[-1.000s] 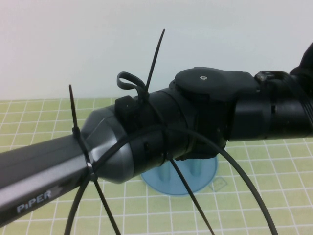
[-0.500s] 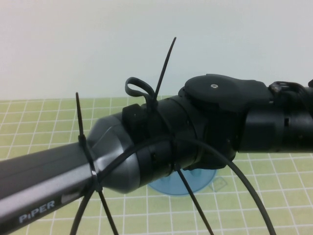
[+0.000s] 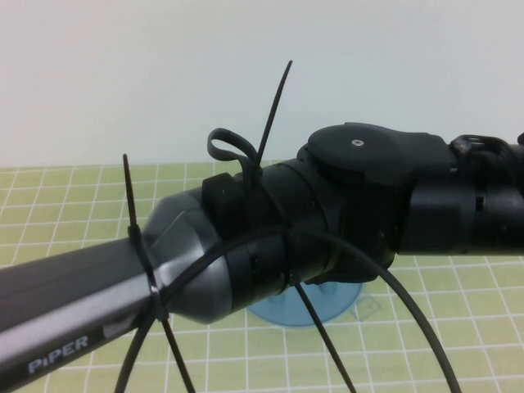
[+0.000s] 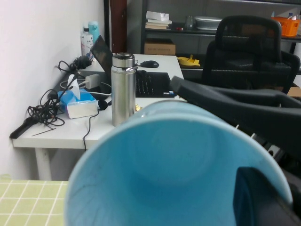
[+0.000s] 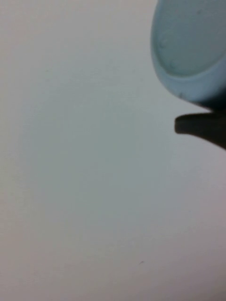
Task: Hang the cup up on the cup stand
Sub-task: Adjust the cup with two arms
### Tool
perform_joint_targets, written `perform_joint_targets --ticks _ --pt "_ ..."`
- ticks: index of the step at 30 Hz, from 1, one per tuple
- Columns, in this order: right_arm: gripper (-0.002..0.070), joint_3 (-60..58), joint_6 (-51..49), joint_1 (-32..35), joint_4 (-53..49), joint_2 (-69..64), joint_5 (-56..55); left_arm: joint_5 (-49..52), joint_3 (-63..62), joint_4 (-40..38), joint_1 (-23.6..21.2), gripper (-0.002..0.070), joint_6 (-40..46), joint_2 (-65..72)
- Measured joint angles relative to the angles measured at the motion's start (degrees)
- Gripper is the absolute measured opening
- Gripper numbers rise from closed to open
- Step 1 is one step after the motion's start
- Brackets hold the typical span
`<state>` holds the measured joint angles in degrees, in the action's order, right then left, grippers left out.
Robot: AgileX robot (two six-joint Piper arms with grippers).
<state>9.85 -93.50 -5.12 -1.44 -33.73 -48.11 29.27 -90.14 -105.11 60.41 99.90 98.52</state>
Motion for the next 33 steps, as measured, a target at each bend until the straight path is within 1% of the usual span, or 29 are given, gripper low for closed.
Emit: perform_joint_targets --ticks 11,24,26,28,31,33 --pt "0.0558 0.0 0.0 0.0 0.0 0.0 -0.13 0.0 0.0 0.0 0.0 0.0 0.0 0.0" --pt "0.0552 -0.09 0.0 0.0 0.0 0.0 -1.08 0.0 0.0 0.1 -0.1 0.0006 0.0 0.0" --pt "0.0551 -0.09 0.0 0.0 0.0 0.0 -1.54 0.0 0.0 0.32 -0.1 0.0031 0.0 0.0" --pt "0.055 -0.09 0.1 0.0 -0.09 0.0 -1.81 0.0 0.0 0.45 -0.1 0.0083 0.0 0.0" --pt "0.055 -0.09 0.1 0.0 -0.42 0.0 -2.6 0.0 0.0 0.45 -0.1 0.0182 0.0 -0.1" --pt "0.055 -0.09 0.1 0.0 -0.45 0.0 -3.03 -0.11 0.0 1.21 -0.2 0.0267 0.0 -0.22"
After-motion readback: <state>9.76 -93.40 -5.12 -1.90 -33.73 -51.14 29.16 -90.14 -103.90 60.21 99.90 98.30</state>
